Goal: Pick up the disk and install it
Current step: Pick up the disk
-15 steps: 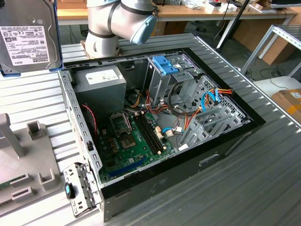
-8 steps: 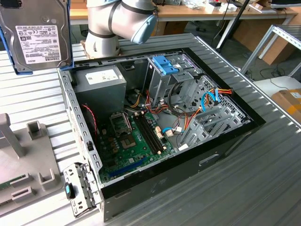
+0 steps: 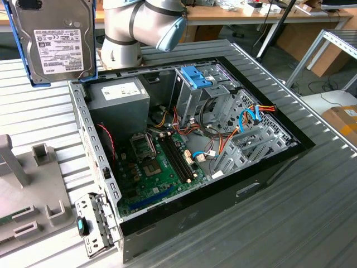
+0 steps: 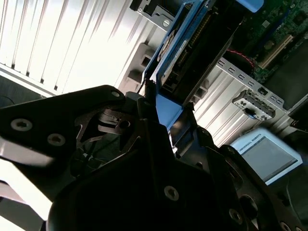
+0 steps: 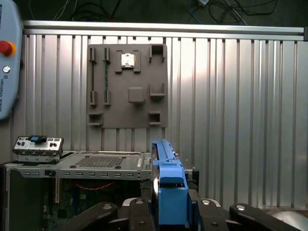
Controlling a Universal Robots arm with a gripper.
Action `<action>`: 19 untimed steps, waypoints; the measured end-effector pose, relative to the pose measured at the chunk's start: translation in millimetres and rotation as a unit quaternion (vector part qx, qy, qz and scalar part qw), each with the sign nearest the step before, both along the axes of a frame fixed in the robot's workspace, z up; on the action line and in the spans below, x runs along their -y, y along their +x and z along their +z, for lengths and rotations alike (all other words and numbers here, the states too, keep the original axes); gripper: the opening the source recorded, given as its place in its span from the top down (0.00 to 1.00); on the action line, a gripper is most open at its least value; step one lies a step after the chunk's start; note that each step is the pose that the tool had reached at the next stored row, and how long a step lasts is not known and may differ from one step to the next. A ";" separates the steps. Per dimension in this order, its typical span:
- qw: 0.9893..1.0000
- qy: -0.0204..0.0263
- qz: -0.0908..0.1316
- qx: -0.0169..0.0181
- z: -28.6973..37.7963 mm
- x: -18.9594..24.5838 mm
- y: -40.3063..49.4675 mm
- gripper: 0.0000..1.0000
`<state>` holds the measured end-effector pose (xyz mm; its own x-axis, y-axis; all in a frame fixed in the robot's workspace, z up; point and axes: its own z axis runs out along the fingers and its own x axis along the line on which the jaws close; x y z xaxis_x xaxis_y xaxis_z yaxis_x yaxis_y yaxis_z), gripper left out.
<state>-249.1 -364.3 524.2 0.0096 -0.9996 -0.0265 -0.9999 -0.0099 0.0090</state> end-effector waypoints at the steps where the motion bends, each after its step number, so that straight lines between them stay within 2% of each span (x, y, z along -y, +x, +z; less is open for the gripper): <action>1: 1.000 0.000 0.000 0.000 0.0 0.0 6.2 0.63; 4: 1.000 0.000 0.000 0.000 0.0 0.0 15.5 0.63; 9: 1.000 0.001 0.000 0.000 0.0 0.0 46.3 0.63; 11: 1.000 0.000 0.000 0.000 0.0 0.0 52.3 0.63; 12: 1.000 0.001 0.000 0.000 0.0 0.0 52.5 0.63; 14: 1.000 0.000 0.000 0.000 0.0 0.0 76.6 0.63; 19: 1.000 0.001 0.000 0.000 0.0 0.0 76.8 0.63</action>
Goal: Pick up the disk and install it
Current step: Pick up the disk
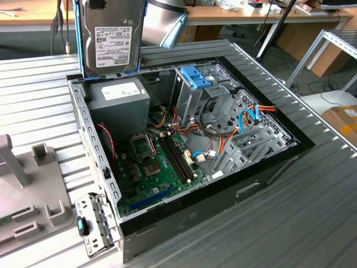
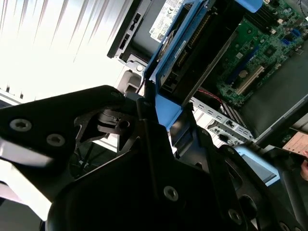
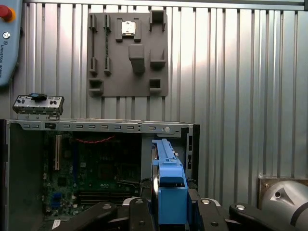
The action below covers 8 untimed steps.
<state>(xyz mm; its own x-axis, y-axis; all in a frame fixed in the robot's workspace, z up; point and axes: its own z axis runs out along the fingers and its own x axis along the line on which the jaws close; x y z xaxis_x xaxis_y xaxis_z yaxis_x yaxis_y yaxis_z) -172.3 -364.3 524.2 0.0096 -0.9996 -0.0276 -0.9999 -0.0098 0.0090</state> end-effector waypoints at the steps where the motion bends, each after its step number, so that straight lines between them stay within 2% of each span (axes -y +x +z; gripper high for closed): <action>1: 1.000 0.000 0.000 0.000 0.0 0.0 0.0 0.63; 5: 1.000 0.000 0.000 0.000 0.0 0.0 0.2 0.63; 8: 1.000 0.000 0.000 0.000 0.0 0.0 4.8 0.63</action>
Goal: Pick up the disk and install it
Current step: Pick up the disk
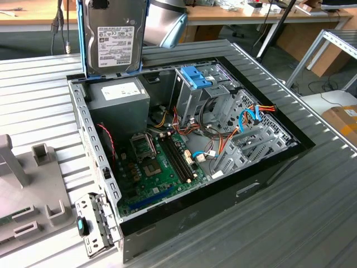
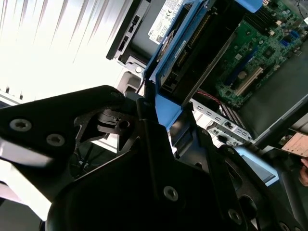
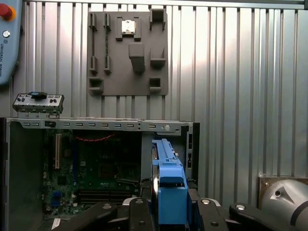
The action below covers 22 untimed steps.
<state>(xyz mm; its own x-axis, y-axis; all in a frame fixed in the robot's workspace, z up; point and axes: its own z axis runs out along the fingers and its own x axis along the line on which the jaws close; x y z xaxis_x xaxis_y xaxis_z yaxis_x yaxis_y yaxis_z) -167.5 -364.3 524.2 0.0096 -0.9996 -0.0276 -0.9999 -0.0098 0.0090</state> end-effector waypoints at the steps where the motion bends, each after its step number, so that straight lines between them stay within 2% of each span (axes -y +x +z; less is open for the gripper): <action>1: 1.000 0.000 0.000 0.000 0.1 0.0 2.5 0.63; 2: 1.000 0.000 0.000 0.000 0.0 0.0 7.4 0.63; 7: 1.000 0.000 0.000 0.000 0.1 0.0 15.6 0.63; 17: 1.000 0.000 0.000 0.000 0.0 0.0 16.6 0.63; 22: 1.000 0.000 0.000 0.000 0.0 0.1 22.1 0.63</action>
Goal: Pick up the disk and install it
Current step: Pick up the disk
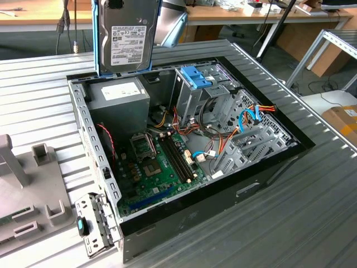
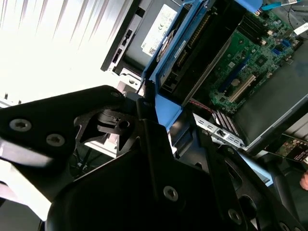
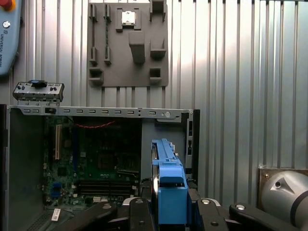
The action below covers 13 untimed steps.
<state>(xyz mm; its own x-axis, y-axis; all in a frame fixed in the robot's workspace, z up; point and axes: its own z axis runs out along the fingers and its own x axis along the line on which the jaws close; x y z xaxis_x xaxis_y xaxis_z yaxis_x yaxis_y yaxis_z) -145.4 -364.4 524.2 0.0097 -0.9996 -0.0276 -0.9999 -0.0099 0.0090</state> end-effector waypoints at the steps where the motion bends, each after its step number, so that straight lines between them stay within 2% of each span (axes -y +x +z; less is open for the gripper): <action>1: 1.000 0.000 0.000 0.000 0.0 0.0 0.1 0.63; 13: 1.000 0.000 0.000 0.000 0.0 -0.1 2.9 0.63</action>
<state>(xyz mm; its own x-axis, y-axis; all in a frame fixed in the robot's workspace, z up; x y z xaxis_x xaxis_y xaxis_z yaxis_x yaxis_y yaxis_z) -142.5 -364.3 524.2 0.0096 -0.9996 -0.0276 -0.9999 -0.0099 0.0091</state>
